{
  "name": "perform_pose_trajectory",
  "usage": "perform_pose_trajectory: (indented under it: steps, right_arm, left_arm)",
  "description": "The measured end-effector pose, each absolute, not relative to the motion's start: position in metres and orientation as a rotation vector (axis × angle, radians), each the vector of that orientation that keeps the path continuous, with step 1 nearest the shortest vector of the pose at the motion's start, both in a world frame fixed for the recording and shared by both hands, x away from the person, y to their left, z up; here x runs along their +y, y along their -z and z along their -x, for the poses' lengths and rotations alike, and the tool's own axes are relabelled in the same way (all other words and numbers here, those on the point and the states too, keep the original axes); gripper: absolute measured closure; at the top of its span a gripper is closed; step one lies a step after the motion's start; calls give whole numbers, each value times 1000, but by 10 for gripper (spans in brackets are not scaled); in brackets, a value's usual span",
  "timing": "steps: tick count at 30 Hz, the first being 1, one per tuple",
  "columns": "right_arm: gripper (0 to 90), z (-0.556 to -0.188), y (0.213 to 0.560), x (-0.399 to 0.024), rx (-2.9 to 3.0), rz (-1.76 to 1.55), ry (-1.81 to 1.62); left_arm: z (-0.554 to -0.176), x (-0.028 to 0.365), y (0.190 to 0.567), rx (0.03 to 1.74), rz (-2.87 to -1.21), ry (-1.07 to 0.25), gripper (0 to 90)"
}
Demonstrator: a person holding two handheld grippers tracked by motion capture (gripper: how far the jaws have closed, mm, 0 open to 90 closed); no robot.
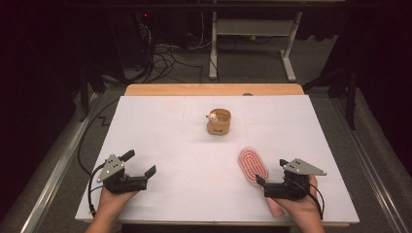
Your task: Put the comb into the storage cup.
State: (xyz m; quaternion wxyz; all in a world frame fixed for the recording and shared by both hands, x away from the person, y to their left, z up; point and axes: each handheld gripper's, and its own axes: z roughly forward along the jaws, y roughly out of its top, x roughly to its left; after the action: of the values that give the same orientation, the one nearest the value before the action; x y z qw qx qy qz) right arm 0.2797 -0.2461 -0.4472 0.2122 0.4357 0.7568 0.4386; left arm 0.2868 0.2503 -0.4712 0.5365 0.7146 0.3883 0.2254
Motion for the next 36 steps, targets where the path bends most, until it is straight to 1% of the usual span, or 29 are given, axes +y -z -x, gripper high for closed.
perform_pose_trajectory:
  steps: [12, 18, 27, 36]
  right_arm:
    - [2, -282, 453, -240, 2173, -1243, -1129]
    - [23, -281, 455, -239, 2211, -1249, -1092]
    - [25, -283, 461, -235, 2274, -1259, -1006]
    - [25, -294, 460, -223, 2323, -1293, -900]
  left_arm:
    - [-287, 251, 471, 925, -1695, -538, 8]
    - [-287, 251, 471, 923, -1696, -540, 8]
    - [-287, 251, 471, 927, -1694, -539, 8]
    - [-289, 253, 471, 924, -1697, -546, 8]
